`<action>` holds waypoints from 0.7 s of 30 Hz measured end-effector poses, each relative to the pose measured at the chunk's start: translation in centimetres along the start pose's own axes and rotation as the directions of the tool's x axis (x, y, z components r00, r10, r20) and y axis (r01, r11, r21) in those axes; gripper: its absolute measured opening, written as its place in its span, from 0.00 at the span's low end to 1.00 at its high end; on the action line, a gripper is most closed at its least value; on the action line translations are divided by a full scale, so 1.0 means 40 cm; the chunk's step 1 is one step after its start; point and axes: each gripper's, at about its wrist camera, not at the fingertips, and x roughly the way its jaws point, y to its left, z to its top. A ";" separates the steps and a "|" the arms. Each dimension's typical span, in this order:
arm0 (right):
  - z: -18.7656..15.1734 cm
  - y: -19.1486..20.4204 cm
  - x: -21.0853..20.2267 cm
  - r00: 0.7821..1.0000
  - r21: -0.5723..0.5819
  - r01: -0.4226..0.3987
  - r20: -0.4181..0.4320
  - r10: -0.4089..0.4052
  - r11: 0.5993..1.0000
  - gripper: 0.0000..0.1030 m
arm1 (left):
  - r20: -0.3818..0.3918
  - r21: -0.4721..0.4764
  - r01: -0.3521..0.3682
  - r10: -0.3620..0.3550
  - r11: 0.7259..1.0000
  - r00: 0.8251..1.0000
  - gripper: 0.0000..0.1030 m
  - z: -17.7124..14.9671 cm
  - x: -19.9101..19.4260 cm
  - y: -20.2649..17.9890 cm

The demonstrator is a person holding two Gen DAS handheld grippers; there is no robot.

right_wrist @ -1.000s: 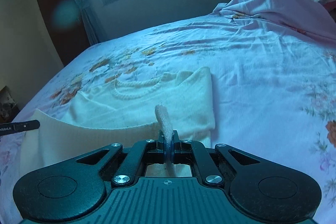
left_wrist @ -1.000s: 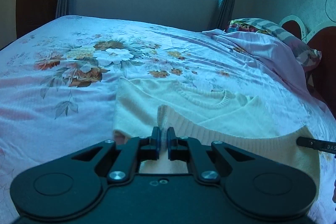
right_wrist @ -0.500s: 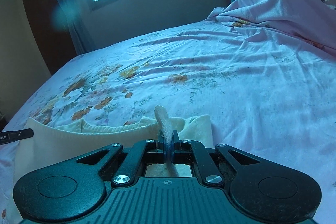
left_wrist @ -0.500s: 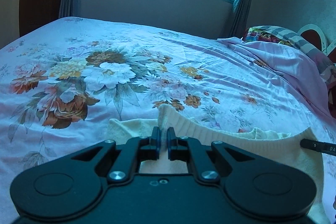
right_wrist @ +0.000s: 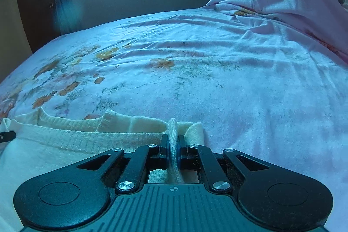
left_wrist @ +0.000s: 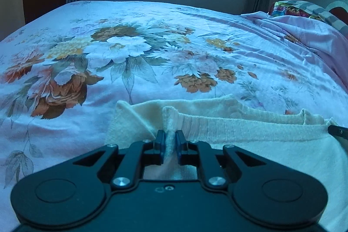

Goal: Fold small clothes

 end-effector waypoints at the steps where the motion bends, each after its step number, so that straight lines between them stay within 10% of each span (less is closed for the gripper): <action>1: 0.004 -0.003 -0.008 1.000 0.007 0.003 0.006 -0.003 1.000 0.04 | -0.002 -0.005 -0.011 0.011 1.000 1.000 0.21 0.004 -0.008 0.001; 9: 0.018 -0.015 -0.156 0.993 0.061 -0.006 0.114 -0.001 0.998 0.04 | 0.074 0.007 -0.006 0.006 1.000 0.997 0.41 -0.010 -0.133 0.000; 21: -0.045 0.072 -0.064 0.993 -0.091 0.078 -0.083 -0.086 0.993 0.04 | -0.042 0.106 -0.057 0.062 0.993 0.997 0.42 -0.057 -0.075 -0.096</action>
